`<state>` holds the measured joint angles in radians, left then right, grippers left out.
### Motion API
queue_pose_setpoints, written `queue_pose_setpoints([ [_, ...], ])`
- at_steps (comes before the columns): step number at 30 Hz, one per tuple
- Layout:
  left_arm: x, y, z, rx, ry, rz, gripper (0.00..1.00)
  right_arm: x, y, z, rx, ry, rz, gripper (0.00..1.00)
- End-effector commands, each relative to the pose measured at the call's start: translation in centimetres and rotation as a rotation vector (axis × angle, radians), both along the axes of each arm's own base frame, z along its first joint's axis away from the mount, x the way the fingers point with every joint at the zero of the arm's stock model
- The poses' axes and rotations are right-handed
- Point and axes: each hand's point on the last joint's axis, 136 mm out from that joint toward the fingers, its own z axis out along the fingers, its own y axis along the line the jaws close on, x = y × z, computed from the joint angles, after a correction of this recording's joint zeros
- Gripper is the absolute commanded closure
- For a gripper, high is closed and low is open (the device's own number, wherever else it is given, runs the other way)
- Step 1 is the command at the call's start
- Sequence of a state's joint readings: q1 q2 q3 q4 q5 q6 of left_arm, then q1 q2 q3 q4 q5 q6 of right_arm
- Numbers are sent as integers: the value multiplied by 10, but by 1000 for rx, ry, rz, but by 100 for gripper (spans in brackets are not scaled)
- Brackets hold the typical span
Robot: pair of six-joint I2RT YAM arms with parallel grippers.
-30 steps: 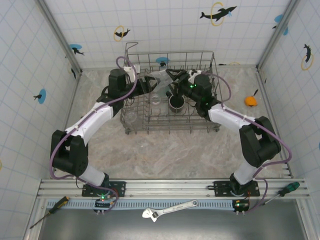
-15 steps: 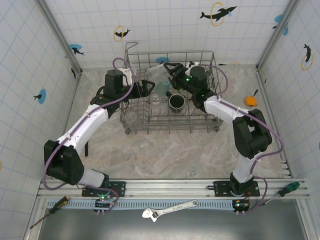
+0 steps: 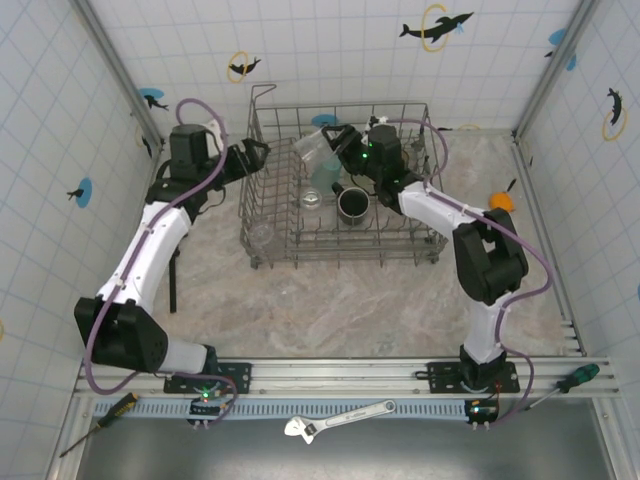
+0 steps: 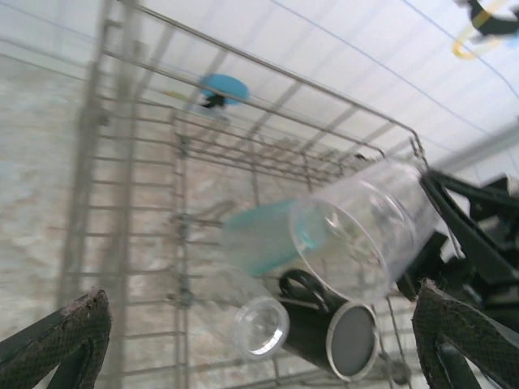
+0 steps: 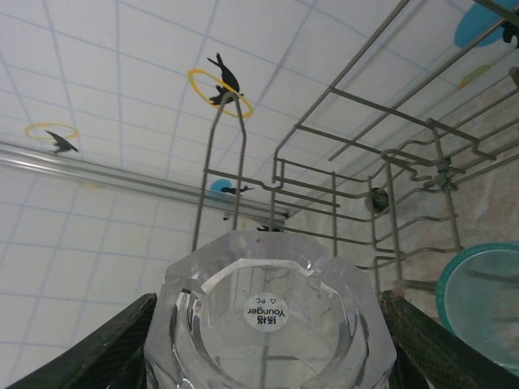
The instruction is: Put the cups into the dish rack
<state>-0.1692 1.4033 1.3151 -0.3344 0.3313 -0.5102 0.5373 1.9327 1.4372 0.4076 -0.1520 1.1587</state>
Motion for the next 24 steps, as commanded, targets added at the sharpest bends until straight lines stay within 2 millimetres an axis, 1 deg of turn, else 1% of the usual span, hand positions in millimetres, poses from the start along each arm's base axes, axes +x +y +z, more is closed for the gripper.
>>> queue_pose_setpoints([
  [1,5,25,-10,-45,47,72,3,4,17,22,-74,-123,21,70],
  [5,10,59,-22,-33,64,157,3,0,37,16,-198,-180,69,70],
  [8,9,102,-44,41,107,303,3,-5,52,16,-318,-243,87,70],
  [9,7,109,-51,39,107,321,3,-7,59,18,-362,-271,98,70],
  [13,5,118,-75,51,124,331,3,-14,79,17,-451,-338,143,70],
  [14,5,119,-80,57,135,330,3,-16,84,14,-473,-354,159,70],
  [18,4,120,-93,54,167,309,3,-29,105,6,-565,-433,218,70],
  [20,1,121,-100,67,177,302,3,-34,110,1,-614,-461,230,70],
  [24,-11,128,-120,101,206,326,3,-43,120,-12,-688,-493,259,70],
])
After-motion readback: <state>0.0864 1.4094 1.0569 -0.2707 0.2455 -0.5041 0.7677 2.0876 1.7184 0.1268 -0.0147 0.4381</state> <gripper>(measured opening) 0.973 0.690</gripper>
